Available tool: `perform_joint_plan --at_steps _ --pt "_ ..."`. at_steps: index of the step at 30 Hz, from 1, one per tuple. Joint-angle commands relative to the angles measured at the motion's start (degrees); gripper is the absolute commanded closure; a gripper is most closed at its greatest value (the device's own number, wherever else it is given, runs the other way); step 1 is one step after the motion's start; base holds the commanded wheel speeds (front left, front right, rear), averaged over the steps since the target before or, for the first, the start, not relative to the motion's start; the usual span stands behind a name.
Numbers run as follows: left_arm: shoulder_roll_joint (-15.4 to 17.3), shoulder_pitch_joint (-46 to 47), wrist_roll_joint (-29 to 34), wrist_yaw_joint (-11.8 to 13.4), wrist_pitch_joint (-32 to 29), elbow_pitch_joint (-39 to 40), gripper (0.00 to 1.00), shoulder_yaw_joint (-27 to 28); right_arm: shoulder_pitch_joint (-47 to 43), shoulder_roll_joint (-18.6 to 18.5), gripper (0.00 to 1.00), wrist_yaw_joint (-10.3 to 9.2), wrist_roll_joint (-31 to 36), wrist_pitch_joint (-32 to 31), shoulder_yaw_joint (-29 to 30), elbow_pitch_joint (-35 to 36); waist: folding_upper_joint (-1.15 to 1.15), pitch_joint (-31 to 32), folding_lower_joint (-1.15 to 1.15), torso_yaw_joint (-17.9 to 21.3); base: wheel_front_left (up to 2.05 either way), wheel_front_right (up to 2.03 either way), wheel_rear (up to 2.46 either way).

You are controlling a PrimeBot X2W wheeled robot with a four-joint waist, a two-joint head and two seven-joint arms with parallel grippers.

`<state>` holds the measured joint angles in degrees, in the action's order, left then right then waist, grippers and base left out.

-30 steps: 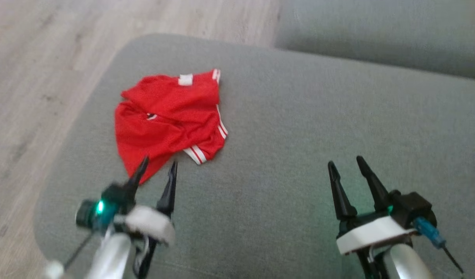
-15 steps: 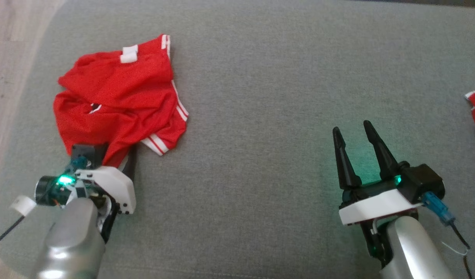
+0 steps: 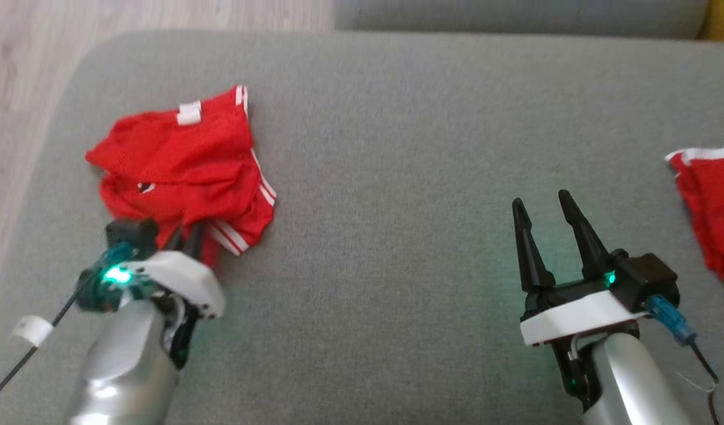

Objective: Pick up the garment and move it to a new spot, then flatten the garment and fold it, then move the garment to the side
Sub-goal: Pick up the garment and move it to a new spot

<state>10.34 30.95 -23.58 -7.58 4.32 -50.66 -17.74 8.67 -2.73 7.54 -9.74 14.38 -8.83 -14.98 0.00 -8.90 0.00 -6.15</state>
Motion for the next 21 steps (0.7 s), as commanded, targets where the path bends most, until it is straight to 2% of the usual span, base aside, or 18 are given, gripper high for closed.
perform_joint_plan --at_steps 1,9,12,16,21 --pt "1.5 1.6 -1.2 0.1 0.9 3.2 1.00 0.8 0.3 -0.1 0.00 -0.05 -0.5 0.6 -1.1 1.5 0.00 2.6 0.00 0.5 0.00 0.00 0.00" --pt "1.1 -1.5 -10.7 0.1 -1.0 21.1 1.00 -3.8 -1.4 -0.1 0.00 -0.05 -2.0 0.6 -1.6 0.6 0.00 7.3 0.00 3.5 0.00 0.00 0.00" --pt "-0.6 -2.1 -11.9 0.2 -2.4 26.8 1.00 -4.8 -1.4 -0.1 0.00 -0.05 -2.2 0.6 -1.8 0.7 0.00 7.3 0.00 5.3 0.00 0.00 0.00" --pt "-3.6 -1.8 -12.1 1.8 -3.8 32.6 1.00 -6.7 -0.8 -0.1 0.00 -0.05 -2.4 0.6 -1.9 1.1 0.00 5.8 0.00 8.2 0.00 0.00 0.00" --pt "-6.2 0.6 -11.4 3.1 -4.0 35.8 1.00 -10.4 0.5 -0.1 0.00 -0.05 -2.9 0.6 -2.3 1.8 0.00 2.5 0.00 12.5 0.00 0.00 0.00"
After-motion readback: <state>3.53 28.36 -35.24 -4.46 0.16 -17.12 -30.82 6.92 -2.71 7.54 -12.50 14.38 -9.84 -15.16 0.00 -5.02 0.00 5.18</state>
